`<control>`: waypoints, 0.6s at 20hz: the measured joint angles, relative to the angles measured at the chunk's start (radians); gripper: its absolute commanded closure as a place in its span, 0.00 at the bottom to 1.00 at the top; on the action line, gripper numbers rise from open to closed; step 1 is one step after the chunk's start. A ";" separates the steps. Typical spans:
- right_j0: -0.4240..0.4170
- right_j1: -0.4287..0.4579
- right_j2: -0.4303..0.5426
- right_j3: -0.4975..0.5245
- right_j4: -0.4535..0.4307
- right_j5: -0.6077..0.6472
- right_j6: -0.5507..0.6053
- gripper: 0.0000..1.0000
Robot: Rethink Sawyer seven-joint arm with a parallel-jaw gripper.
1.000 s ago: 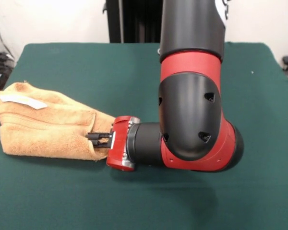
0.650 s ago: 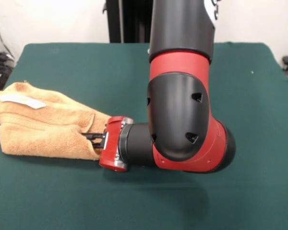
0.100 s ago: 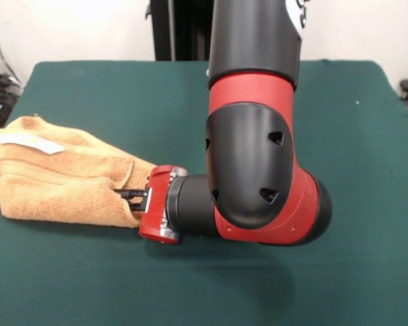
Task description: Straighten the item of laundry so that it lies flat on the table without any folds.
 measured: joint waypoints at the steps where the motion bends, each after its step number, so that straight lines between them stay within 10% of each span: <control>1: 0.000 0.000 0.000 -0.001 -0.004 -0.001 0.000 1.00; 8: 0.000 0.007 0.000 -0.005 -0.061 -0.009 0.000 1.00; 9: 0.001 0.010 0.000 -0.005 -0.087 -0.014 0.000 0.00; 12: 0.001 0.011 0.000 -0.005 -0.098 -0.016 0.000 0.00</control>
